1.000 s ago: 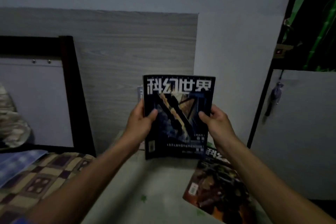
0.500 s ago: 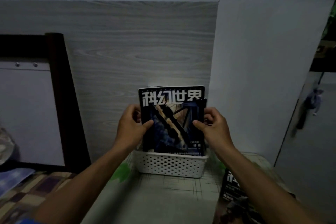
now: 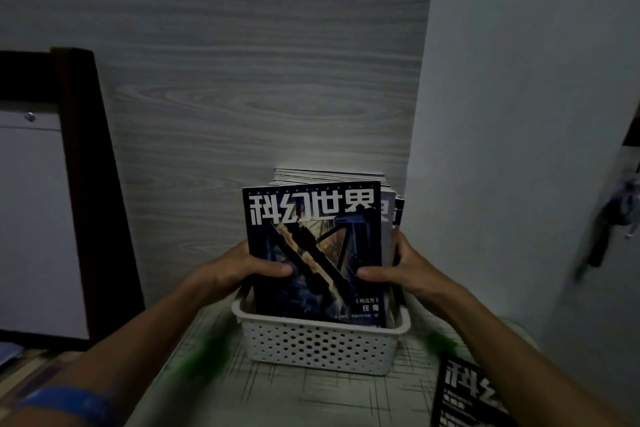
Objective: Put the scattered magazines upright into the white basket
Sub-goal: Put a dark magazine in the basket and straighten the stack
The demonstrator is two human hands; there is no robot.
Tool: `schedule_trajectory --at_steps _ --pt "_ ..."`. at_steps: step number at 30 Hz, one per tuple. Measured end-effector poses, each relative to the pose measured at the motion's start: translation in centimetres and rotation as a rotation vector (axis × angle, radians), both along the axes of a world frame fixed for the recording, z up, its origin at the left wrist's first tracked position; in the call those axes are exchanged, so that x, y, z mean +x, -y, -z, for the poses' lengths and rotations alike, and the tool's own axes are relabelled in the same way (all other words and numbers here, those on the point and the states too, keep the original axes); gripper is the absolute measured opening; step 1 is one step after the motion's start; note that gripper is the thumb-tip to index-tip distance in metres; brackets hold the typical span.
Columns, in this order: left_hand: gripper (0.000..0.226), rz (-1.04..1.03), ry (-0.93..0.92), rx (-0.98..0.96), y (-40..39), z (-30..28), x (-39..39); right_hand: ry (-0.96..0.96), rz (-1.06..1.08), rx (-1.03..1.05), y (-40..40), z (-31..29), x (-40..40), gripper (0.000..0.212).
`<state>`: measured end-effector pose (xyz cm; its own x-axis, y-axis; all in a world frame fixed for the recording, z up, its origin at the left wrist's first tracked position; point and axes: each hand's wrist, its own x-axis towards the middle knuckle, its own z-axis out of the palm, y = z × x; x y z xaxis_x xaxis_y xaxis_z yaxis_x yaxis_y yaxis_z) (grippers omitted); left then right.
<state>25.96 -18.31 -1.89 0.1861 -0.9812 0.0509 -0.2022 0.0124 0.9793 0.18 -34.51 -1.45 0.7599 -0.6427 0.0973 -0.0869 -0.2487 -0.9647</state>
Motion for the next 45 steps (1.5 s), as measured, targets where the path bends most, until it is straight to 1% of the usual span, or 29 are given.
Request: schedule_trajectory --at_steps 4,5,9,11,12,14,16,18,20,23,25,27,30,32,34,35,36,38,40,41,43,45 --pt "0.079 -0.104 0.030 -0.072 -0.4 0.5 -0.6 -0.021 -0.015 -0.107 -0.5 0.6 0.1 0.127" --pt "0.079 -0.127 0.050 -0.096 -0.7 0.7 -0.8 -0.004 -0.005 -0.130 -0.8 0.9 0.2 0.125" --pt "0.080 -0.217 0.187 -0.236 -2.0 0.6 -1.4 0.144 0.091 -0.169 -1.6 1.7 0.3 0.100" --pt "0.077 -0.225 0.229 -0.287 -2.0 0.1 -1.3 0.172 0.114 -0.200 -1.6 1.0 0.3 0.097" --pt "0.074 -0.218 0.243 -0.292 -1.8 -0.2 -1.1 0.180 0.114 -0.217 -1.4 0.7 0.5 0.100" --pt "0.069 -0.176 0.251 -0.267 -1.1 -0.7 -0.7 0.177 0.100 -0.210 -0.9 0.4 0.9 0.106" --pt "0.074 -0.163 0.225 -0.211 -0.4 -1.1 -0.7 0.163 0.073 -0.188 -0.5 0.5 1.0 0.100" --pt "0.091 -0.201 0.251 -0.160 0.2 -1.4 -0.8 0.135 0.062 -0.189 0.0 0.8 1.0 0.094" --pt "0.107 -0.203 0.304 -0.140 0.5 -1.5 -1.3 0.078 0.045 -0.188 0.3 1.0 0.8 0.094" --pt "0.125 -0.154 0.358 -0.084 0.6 -1.4 -1.1 -0.016 0.040 -0.230 -0.1 1.4 0.6 0.100" --pt "0.133 -0.109 0.424 -0.004 0.3 -1.2 -0.6 -0.025 0.072 -0.264 -0.5 1.6 0.3 0.107" --pt "0.131 -0.093 0.468 0.074 -0.1 -0.7 -0.4 -0.026 0.086 -0.269 -0.8 1.6 0.1 0.111" --pt "0.115 -0.107 0.527 0.110 -0.2 0.7 -0.9 -0.046 0.077 -0.288 -1.2 1.5 0.3 0.101" --pt "0.103 -0.133 0.461 0.085 -0.2 1.6 -1.0 -0.057 0.076 -0.329 -1.4 1.0 0.6 0.102" --pt "0.085 -0.155 0.399 0.040 -0.2 1.9 -0.8 -0.041 0.064 -0.382 -1.4 0.5 1.0 0.111" --pt "0.082 -0.159 0.395 0.022 -0.1 1.9 -0.6 -0.037 0.066 -0.403 -1.3 0.3 1.1 0.115" --pt "0.085 -0.171 0.394 0.010 0.0 2.1 -0.3 -0.045 0.073 -0.413 -1.1 0.2 1.3 0.120" --pt "0.097 -0.179 0.409 -0.007 0.0 2.3 0.0 -0.069 0.116 -0.418 -0.9 0.4 1.4 0.129" --pt "0.109 -0.131 0.468 0.028 -0.1 2.5 0.2 -0.099 0.135 -0.426 -0.6 0.8 1.2 0.132" --pt "0.115 -0.104 0.503 0.070 -0.2 2.4 0.2 -0.105 0.129 -0.407 -0.5 1.0 1.1 0.130" --pt "0.125 -0.077 0.541 0.145 -0.3 2.3 0.4 -0.062 0.112 -0.296 -0.5 1.2 0.7 0.121" --pt "0.124 -0.054 0.518 0.190 -0.5 2.3 0.4 -0.024 0.107 -0.193 -0.8 1.1 0.5 0.116"
